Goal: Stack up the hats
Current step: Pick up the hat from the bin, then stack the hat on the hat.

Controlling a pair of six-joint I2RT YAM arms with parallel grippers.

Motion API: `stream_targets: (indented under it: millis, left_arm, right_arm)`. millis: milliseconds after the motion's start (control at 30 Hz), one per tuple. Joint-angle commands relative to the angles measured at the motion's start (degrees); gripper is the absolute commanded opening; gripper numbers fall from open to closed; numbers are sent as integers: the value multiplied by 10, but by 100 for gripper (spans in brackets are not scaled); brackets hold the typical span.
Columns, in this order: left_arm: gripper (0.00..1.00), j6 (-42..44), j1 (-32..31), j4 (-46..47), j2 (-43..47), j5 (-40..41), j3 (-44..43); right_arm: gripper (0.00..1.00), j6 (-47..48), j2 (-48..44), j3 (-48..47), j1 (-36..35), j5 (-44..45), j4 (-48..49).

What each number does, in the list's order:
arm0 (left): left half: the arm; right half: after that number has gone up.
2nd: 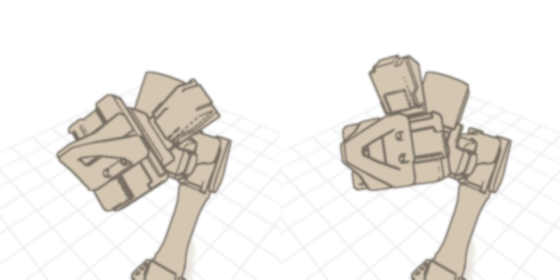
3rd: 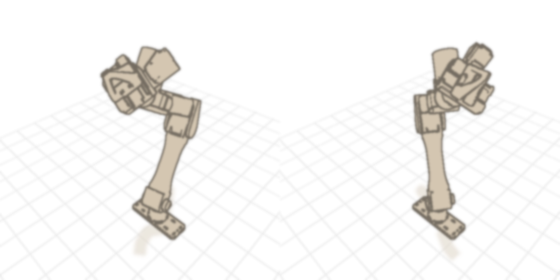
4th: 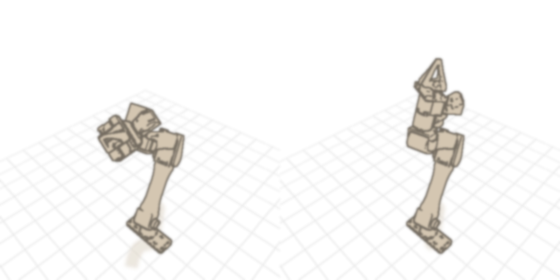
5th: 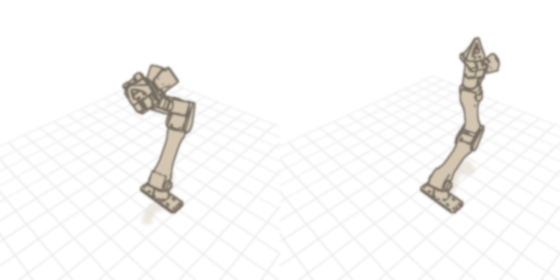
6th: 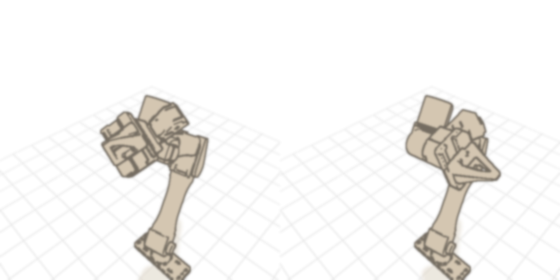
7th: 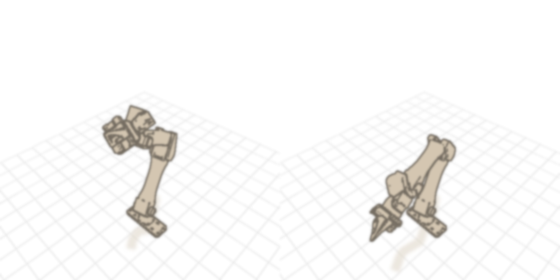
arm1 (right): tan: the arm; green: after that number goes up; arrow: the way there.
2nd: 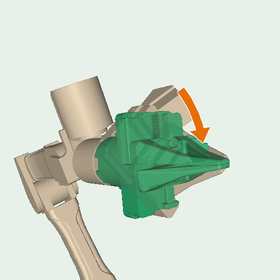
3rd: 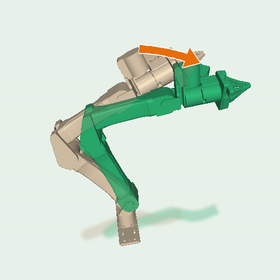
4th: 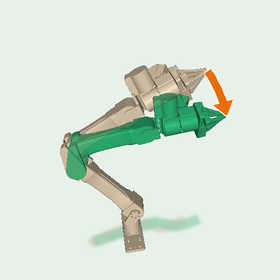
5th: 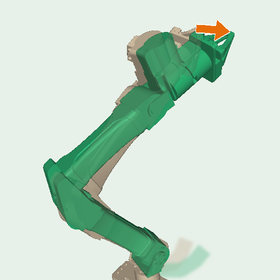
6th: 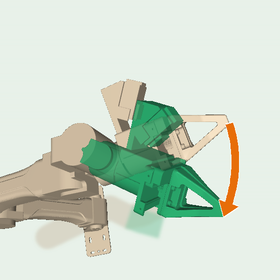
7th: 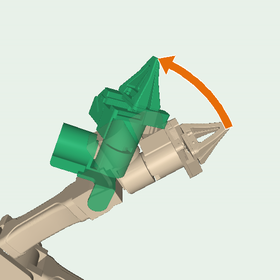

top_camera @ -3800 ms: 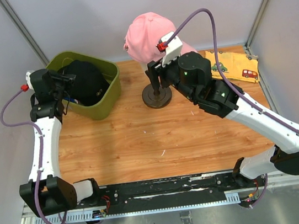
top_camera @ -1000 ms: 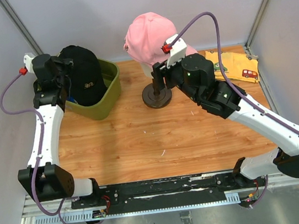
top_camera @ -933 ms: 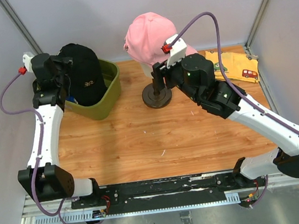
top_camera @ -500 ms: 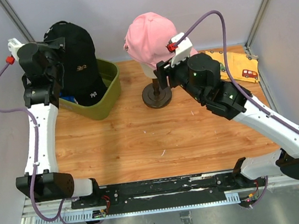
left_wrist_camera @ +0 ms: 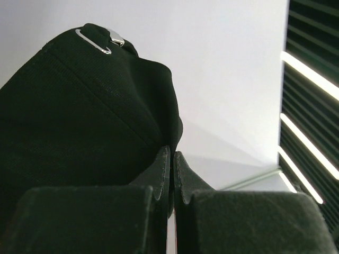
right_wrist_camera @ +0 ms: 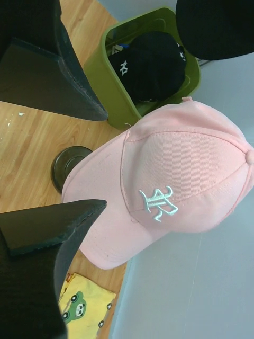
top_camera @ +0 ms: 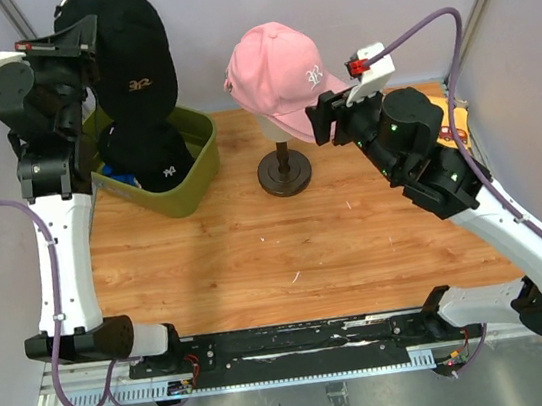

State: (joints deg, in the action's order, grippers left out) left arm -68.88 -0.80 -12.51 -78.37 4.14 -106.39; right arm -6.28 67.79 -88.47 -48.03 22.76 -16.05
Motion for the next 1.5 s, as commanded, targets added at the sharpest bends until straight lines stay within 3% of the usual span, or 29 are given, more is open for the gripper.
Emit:
stream_targets:
  millis: [0,233,700,900,1467]
  left_arm:
    - [0,-69,-16,37,-18,-41,-47]
    - [0,-116,-74,47,-56,-46,-121]
    - [0,-152,-189,43,-131,-29,-249]
    - [1,-158,-208,42,-136,-28,-267]
    - [1,-173,-295,63,-164,-3,-268]
  right_arm:
    - [62,-23,-17,8,17,2,13]
    - [63,-64,-36,28,51,-61,18]
    - [71,-201,-87,129,143,-247,141]
    - [72,-257,-81,152,178,-306,186]
    - [75,-427,-36,218,240,-451,441]
